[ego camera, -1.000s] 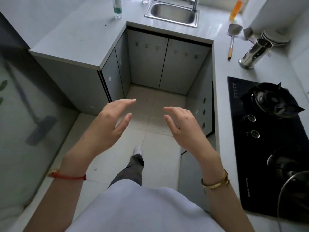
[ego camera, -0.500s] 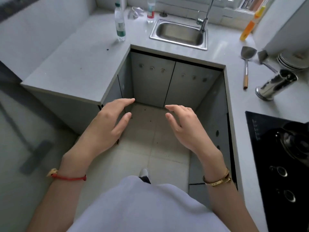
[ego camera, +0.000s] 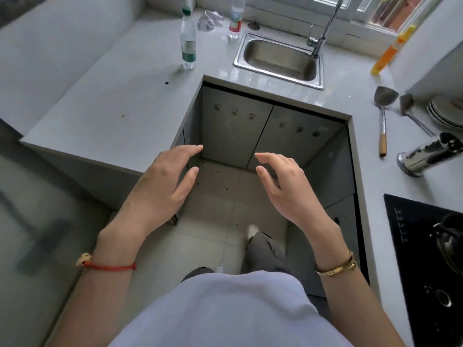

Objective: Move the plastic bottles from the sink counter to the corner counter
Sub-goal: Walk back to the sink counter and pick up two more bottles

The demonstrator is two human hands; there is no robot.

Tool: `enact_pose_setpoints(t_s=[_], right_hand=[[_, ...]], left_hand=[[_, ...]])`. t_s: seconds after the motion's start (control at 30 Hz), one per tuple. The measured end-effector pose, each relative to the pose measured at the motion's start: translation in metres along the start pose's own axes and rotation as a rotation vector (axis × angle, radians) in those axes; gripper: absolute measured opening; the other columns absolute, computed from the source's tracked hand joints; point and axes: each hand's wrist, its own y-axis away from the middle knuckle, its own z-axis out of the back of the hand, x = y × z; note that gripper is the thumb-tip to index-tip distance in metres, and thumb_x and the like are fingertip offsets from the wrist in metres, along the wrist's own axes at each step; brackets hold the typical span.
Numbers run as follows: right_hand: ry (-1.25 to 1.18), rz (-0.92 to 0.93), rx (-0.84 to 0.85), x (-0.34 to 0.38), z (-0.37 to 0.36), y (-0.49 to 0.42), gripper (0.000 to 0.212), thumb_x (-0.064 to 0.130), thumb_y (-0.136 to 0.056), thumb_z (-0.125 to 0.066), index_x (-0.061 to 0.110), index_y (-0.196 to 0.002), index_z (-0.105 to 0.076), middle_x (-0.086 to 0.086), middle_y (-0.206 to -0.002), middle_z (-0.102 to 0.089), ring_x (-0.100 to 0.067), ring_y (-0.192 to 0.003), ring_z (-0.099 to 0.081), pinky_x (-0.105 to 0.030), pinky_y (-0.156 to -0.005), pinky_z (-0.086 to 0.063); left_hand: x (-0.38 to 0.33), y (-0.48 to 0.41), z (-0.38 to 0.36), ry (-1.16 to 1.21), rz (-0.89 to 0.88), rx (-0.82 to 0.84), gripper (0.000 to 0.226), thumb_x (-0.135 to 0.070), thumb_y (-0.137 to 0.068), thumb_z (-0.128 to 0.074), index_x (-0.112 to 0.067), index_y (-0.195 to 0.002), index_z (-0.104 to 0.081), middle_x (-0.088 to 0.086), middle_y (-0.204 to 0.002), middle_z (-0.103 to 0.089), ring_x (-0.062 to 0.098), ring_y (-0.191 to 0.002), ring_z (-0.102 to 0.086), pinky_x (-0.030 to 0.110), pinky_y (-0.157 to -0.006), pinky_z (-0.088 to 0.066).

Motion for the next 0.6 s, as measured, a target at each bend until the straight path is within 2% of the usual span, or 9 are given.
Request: enact_pose_setpoints(t_s=[0.3, 0.47, 0.6], right_hand=[[0.052, 0.077, 0.077, 0.014, -0.024, -0.039, 0.035, 0.031, -0.099, -0.044, 0.02, -0.131, -0.052, 0.003, -0.13, -0.058, -0.018, -0.121, -0.047, -0.039, -0.102, -0.04], [0.066, 0.1, 0.11, 0.009, -0.033, -0.082, 0.035, 0.032, -0.099, -0.042, 0.022, -0.132, -0.05, 0.005, -0.13, -0.057, -0.016, -0.123, -0.045, -0.037, -0.102, -0.04], [0.041, 0.091, 0.085, 0.007, -0.039, -0.13, 0.035, 0.032, -0.099, -0.042, 0.023, -0.132, -0.05, 0.007, -0.132, -0.057, -0.014, -0.123, -0.045, -0.033, -0.104, -0.038]], left_hand=[[0.027, -0.011, -0.002, 0.033, 0.039, -0.031, 0.043, -0.027, -0.099, -0.042, -0.025, -0.142, -0.04, -0.01, -0.142, -0.047, 0.006, -0.131, -0.039, 0.016, -0.106, -0.027], [0.051, -0.052, -0.007, 0.032, 0.034, -0.041, 0.042, -0.026, -0.099, -0.043, -0.025, -0.141, -0.042, -0.01, -0.141, -0.048, 0.009, -0.13, -0.041, 0.018, -0.104, -0.028], [0.072, -0.102, -0.005, 0.016, 0.005, -0.017, 0.043, -0.03, -0.098, -0.04, -0.028, -0.141, -0.04, -0.012, -0.141, -0.047, 0.005, -0.13, -0.04, 0.016, -0.104, -0.027]])
